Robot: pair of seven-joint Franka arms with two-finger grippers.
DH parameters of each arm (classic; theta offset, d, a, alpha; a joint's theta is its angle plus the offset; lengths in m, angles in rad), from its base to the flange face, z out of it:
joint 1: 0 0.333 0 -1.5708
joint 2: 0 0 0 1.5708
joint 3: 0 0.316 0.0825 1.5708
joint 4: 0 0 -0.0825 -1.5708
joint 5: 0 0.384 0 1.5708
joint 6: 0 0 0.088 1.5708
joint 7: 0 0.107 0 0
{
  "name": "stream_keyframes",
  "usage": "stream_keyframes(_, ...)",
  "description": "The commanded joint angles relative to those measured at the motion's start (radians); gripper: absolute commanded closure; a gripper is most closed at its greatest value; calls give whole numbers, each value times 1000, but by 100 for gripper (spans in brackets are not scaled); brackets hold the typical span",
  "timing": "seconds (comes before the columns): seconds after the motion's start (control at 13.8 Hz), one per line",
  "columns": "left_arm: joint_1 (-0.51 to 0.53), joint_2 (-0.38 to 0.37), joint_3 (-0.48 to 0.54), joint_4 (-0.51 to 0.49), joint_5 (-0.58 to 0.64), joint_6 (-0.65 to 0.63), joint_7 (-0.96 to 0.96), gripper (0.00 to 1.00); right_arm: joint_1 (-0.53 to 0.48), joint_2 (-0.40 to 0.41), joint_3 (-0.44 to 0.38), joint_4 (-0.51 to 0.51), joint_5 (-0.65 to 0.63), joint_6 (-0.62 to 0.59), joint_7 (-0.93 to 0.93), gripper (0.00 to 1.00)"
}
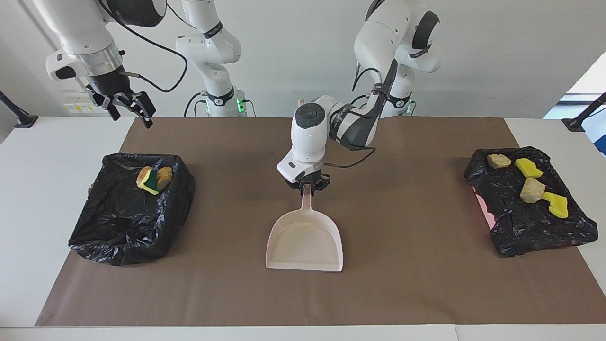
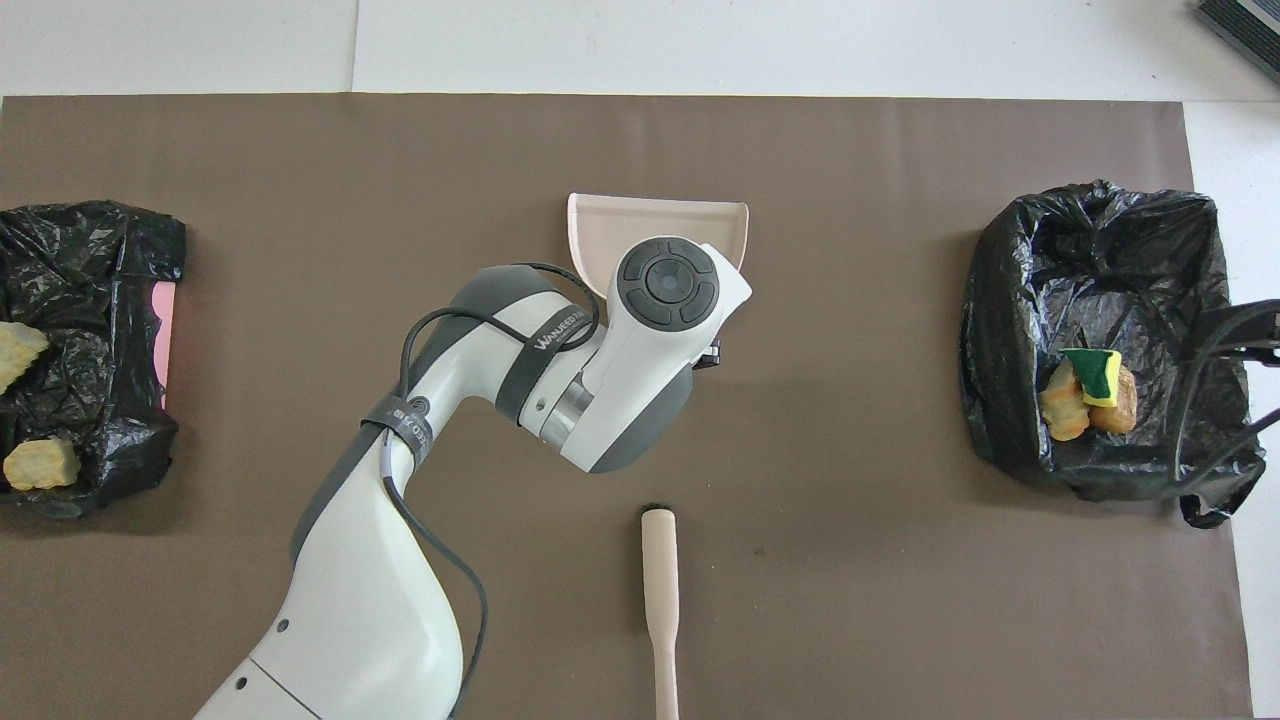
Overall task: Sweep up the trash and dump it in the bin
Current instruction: 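Return the dustpan to the table center and release with the left gripper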
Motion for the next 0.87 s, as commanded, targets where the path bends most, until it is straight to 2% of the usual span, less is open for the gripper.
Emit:
stream_keyframes(0.0,6,14,14,26,-22,13,-9,100,-21,22,-4,94,13,-87,-71,0)
stream_keyframes(0.07,7,14,16,26,-19,13,-9,65,-26,47,-4,150,11,-138,-82,0)
stream_keyframes(0.14,4,13,17,26,-2,0,-9,36,-24,71,-3,183,13,-175,-84,0)
stream_keyframes(0.22,-8,11,19,26,13,6,-12,22,-23,75,-3,180,13,-160,-88,0)
stream_keyframes(0.29,-7,3,19,26,27,8,-15,0,-18,69,-3,174,14,-139,-87,0)
stream_keyframes(0.36,-4,-7,22,20,37,2,-10,0,-14,69,-3,174,14,-138,-85,0)
stream_keyframes(0.43,7,-48,25,-4,38,-7,3,0,-14,69,-1,174,14,-135,-90,0)
stream_keyframes(0.58,36,-171,29,-122,38,-7,14,0,37,70,-19,174,14,-134,-92,0)
stream_keyframes(0.65,59,-238,29,-196,39,-7,41,0,130,69,-94,178,16,-135,-81,0)
stream_keyframes(0.72,82,-306,29,-259,44,-6,95,0,229,69,-203,183,17,-138,-85,0)
stream_keyframes(0.8,122,-355,29,-311,44,-7,149,0,262,69,-249,183,34,-135,-90,0)
